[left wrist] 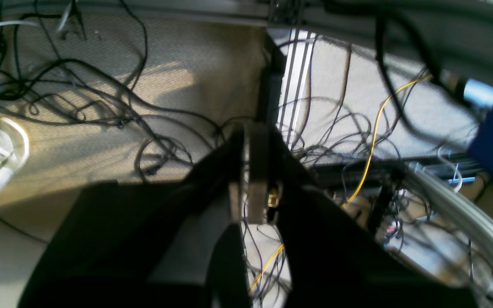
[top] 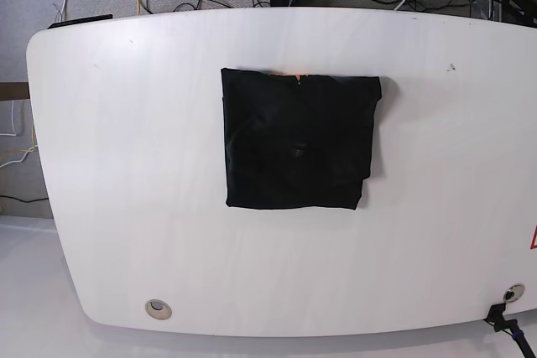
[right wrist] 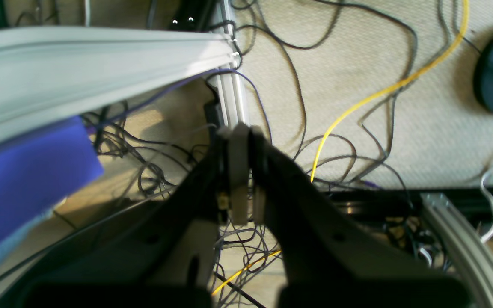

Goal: Fold the T-shirt properly

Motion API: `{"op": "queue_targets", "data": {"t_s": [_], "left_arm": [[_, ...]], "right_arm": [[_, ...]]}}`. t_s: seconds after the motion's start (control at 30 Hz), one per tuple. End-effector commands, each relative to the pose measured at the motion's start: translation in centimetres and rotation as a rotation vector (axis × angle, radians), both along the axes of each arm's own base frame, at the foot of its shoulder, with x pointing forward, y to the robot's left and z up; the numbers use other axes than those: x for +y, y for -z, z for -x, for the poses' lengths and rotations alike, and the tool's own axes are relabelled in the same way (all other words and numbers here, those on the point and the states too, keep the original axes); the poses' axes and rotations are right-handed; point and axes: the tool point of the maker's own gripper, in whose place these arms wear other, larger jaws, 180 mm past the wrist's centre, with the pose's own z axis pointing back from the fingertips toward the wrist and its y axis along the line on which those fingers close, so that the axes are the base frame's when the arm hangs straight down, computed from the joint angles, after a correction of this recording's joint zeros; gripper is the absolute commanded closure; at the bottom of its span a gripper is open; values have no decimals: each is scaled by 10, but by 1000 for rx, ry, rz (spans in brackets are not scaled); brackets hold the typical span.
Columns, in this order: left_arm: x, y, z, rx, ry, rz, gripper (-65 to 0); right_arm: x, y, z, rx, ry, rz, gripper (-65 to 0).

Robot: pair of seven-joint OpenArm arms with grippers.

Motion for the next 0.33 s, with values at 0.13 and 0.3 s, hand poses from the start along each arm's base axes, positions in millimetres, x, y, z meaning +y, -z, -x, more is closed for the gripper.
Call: {"op": "queue_targets", "data": {"t_s": [0.13, 0.3], "left_arm": [[7, 6, 8, 72, -23, -12, 0], [-8, 8, 5, 79, -32, 12, 0]], "right_arm": [[1, 6, 0, 38, -50, -9, 0], [3, 9, -2, 55, -51, -12, 0]]}}
